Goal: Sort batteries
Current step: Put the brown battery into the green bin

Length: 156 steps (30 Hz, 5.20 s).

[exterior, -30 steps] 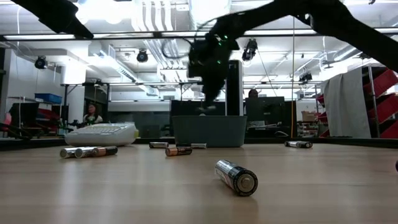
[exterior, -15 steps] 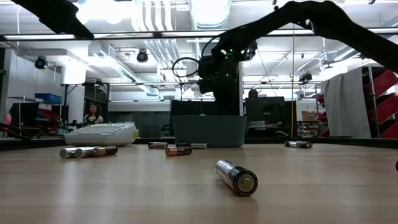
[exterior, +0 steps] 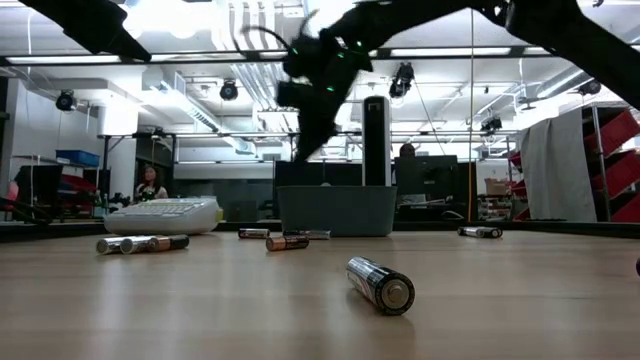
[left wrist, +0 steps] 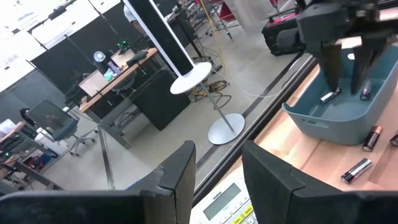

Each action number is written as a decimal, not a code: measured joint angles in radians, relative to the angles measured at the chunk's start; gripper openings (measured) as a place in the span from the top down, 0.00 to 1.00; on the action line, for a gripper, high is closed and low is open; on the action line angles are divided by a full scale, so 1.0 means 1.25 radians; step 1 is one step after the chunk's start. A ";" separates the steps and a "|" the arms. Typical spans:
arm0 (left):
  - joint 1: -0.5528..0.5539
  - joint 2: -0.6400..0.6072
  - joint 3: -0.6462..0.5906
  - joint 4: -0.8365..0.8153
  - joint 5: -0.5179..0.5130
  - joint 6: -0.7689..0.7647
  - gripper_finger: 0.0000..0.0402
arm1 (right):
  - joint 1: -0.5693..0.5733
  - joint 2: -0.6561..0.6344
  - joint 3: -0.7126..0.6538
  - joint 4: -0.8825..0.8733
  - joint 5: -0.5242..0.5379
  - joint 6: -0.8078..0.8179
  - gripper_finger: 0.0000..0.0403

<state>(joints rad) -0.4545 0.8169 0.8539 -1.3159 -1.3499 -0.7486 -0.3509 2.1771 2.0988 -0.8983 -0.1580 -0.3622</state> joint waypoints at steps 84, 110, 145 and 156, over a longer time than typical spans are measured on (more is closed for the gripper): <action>0.091 0.727 0.168 0.705 0.514 0.258 0.63 | 0.313 -0.766 -0.826 0.054 0.277 0.361 0.57; 0.152 0.778 -0.079 1.224 0.661 0.277 0.50 | 0.313 -0.766 -0.827 0.090 0.276 0.331 0.52; 0.162 0.911 -0.127 1.459 0.739 0.297 0.80 | 0.314 -0.765 -0.845 0.146 0.275 0.330 0.51; 0.164 0.835 -0.133 1.395 0.762 0.355 0.93 | 0.313 -0.760 -0.867 0.230 0.275 0.294 0.51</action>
<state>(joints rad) -0.2497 1.8605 0.6874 0.4283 -0.3971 -0.3055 0.0406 1.2266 1.0153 -0.6105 0.1860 0.0052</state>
